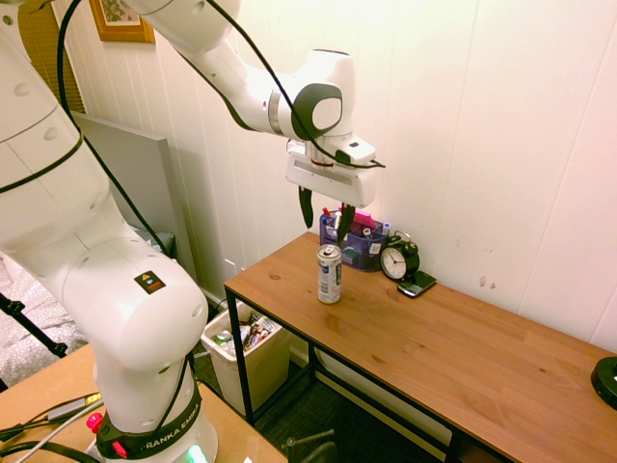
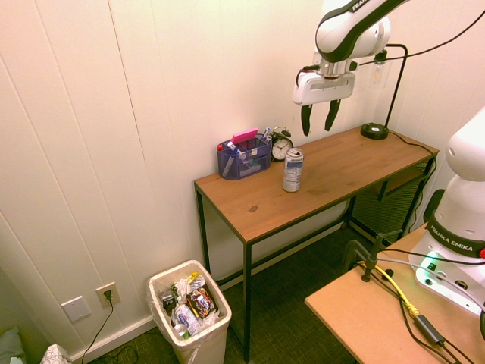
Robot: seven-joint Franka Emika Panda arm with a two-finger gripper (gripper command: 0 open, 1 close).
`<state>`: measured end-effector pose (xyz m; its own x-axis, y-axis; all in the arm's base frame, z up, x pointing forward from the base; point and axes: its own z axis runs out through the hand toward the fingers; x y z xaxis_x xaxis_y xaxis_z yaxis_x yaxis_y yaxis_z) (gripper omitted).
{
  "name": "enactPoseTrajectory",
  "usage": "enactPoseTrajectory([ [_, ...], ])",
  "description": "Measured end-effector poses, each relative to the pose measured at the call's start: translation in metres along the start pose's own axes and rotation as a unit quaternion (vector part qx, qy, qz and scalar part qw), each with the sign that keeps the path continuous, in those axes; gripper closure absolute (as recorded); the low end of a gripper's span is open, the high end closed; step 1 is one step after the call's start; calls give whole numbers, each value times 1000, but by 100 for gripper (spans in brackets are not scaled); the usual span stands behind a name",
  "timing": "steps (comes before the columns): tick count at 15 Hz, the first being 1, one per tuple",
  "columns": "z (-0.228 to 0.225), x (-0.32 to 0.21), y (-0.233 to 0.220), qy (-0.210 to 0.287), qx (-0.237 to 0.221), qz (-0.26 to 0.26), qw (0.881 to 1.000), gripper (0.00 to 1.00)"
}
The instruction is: Throw the can in the trash bin
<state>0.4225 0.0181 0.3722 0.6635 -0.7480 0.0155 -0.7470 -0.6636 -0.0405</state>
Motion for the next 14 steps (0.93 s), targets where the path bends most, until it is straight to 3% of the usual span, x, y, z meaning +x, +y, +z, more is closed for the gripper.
enactPoseTrajectory([
  [5,0,-4,-2,-17,-5,9,1000,0],
  [9,22,-39,-33,-28,-16,0,999,0],
  [14,73,-35,-64,-13,-84,54,995,0],
])
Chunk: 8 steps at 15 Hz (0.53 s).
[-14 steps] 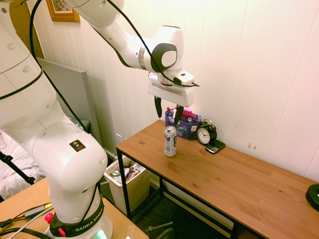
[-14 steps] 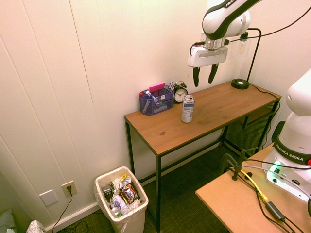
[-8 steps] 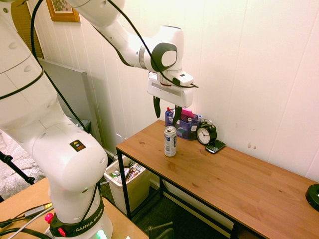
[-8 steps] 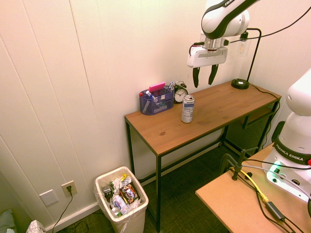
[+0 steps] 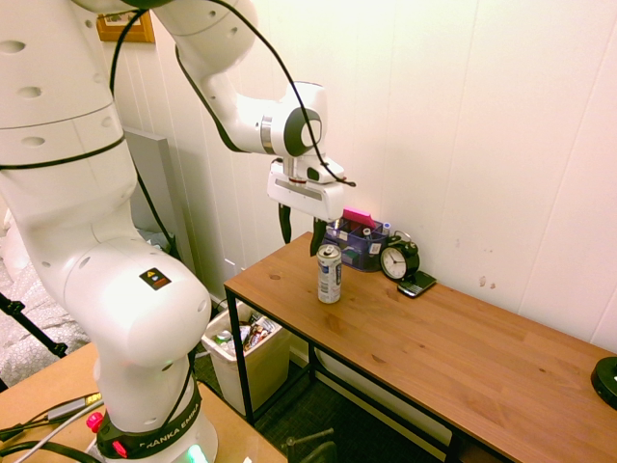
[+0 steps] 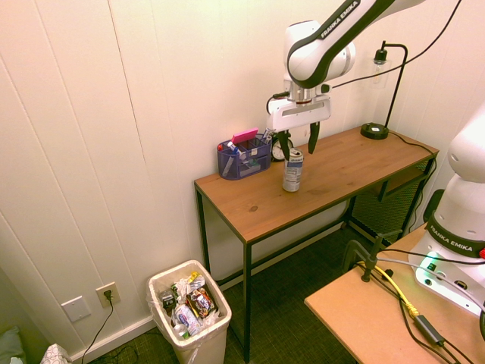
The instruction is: Throw the can in the trash bin
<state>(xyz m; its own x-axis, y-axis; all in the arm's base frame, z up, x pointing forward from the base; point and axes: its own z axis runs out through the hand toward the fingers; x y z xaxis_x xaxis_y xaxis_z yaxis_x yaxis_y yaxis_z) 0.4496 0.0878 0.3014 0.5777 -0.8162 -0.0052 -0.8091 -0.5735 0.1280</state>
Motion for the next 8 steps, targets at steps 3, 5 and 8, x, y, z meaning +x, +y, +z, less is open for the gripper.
enactPoseTrajectory([
  [3,2,11,-8,0,-8,18,1000,0],
  [5,4,13,-24,1,-13,28,1000,0],
  [8,22,23,-38,-6,-33,41,999,0],
])
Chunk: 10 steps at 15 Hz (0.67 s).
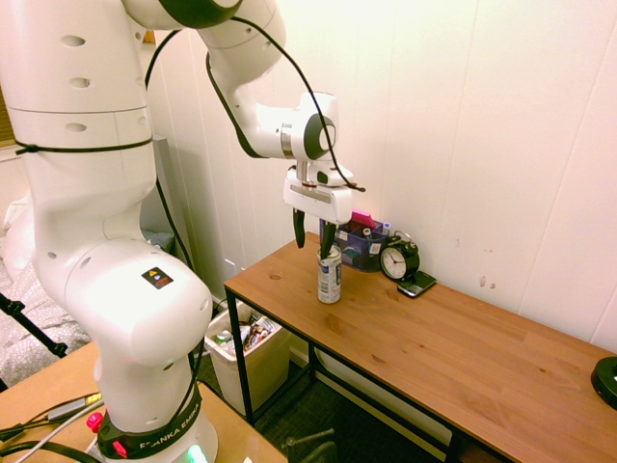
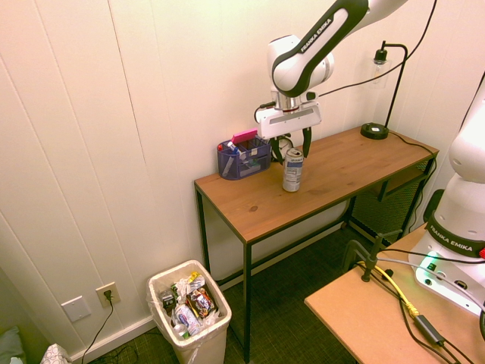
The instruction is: Throw the can in the trash bin
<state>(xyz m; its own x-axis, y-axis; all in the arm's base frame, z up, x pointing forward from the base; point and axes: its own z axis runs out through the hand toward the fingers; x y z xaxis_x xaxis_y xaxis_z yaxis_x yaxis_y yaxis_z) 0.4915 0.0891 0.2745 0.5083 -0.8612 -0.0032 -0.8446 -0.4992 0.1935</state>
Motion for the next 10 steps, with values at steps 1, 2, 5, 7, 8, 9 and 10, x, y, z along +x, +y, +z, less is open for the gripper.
enactPoseTrajectory([
  [1,5,5,-2,-3,-4,4,1000,0],
  [2,7,9,-4,-4,-6,7,1000,0],
  [5,11,17,-14,-4,-7,16,1000,0],
  [7,13,17,-23,-1,-12,21,1000,100],
  [8,15,18,-26,2,-14,23,1000,100],
  [9,17,21,-27,2,-15,26,1000,100],
  [10,18,24,-27,2,-16,28,999,100],
])
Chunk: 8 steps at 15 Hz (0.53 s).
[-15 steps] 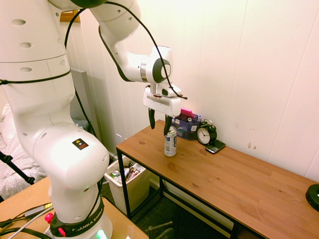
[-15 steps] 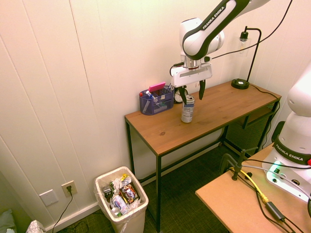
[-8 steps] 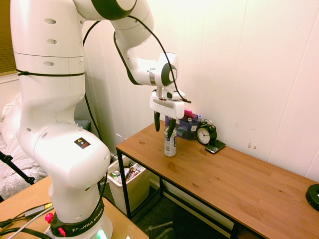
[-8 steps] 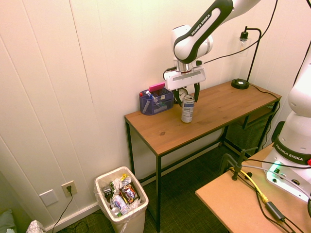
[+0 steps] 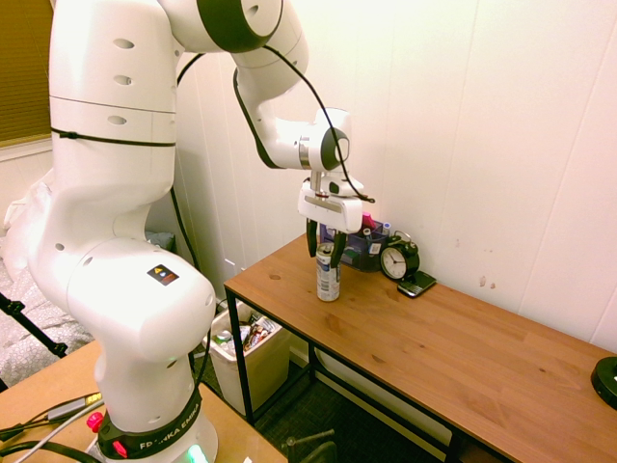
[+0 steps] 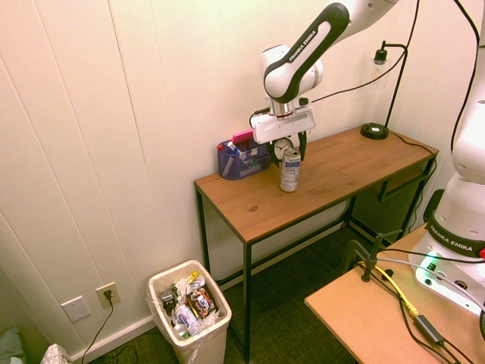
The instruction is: Throw the can in the trash bin
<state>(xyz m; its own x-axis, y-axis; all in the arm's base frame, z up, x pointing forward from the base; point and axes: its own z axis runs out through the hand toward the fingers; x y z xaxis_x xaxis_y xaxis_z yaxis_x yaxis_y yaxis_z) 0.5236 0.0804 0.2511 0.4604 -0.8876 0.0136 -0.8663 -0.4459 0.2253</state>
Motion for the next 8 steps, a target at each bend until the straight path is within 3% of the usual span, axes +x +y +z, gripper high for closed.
enactPoseTrajectory([
  [8,0,6,0,1,0,5,1000,100],
])
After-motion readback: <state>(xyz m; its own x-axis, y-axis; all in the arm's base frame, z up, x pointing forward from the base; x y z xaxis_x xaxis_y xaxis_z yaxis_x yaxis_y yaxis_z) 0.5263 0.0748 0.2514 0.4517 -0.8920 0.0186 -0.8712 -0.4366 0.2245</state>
